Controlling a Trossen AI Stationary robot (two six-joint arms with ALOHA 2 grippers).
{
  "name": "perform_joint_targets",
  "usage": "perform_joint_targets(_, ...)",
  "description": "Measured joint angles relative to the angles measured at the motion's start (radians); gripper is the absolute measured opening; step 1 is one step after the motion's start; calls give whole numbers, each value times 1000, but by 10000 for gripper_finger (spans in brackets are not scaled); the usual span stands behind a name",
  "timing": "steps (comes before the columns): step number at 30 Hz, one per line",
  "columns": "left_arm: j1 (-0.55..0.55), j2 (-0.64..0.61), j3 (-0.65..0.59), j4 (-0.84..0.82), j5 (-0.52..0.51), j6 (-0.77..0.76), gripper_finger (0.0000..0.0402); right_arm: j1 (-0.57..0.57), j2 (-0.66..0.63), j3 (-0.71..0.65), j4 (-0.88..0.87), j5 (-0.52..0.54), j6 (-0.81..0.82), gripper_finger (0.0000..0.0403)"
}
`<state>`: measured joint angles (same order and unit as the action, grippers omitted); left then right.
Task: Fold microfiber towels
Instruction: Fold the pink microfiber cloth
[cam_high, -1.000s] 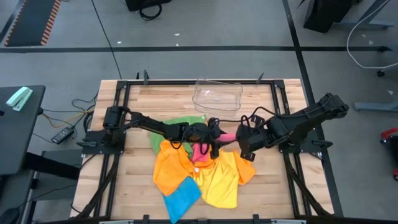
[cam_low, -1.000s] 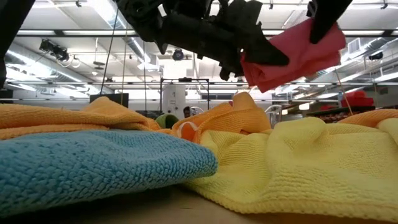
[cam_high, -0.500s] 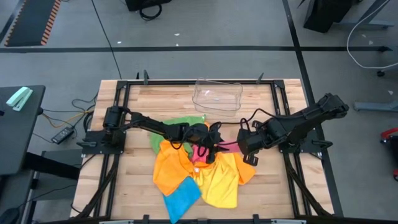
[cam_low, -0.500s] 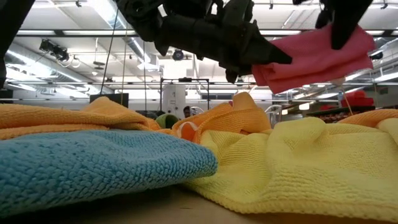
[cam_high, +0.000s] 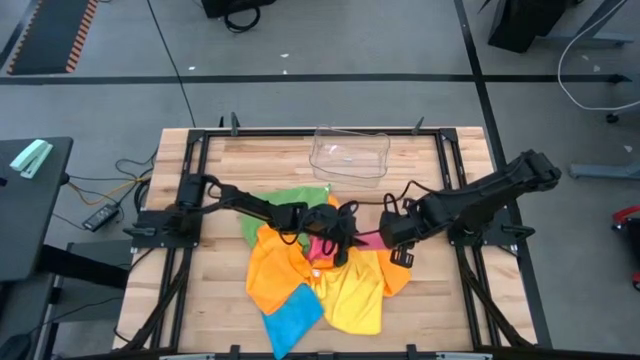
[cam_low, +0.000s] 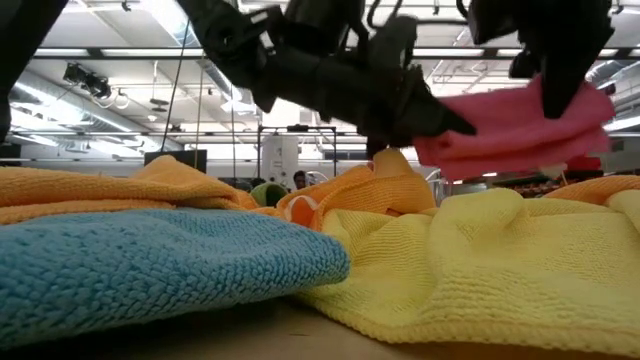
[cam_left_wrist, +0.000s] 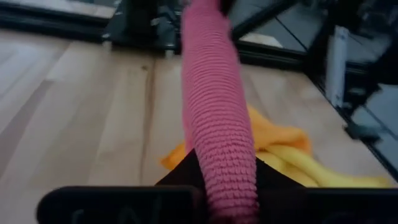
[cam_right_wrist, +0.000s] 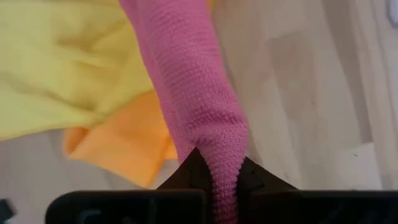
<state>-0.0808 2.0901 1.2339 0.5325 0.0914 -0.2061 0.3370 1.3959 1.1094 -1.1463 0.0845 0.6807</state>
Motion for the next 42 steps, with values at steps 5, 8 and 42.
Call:
perform_joint_targets(5, 40, 43, 0, 61, 0, -63, 46, -57, 0, -66, 22, 9, 0, 23)
perform_joint_targets(8, 65, 61, 0, 89, -12, -88, 35, -101, 0, -110, 48, 28, -6, 24)
perform_joint_targets(42, 149, 152, 120, -16, -381, -206, 33, -406, 0, -233, 364, 174, 274, 24)
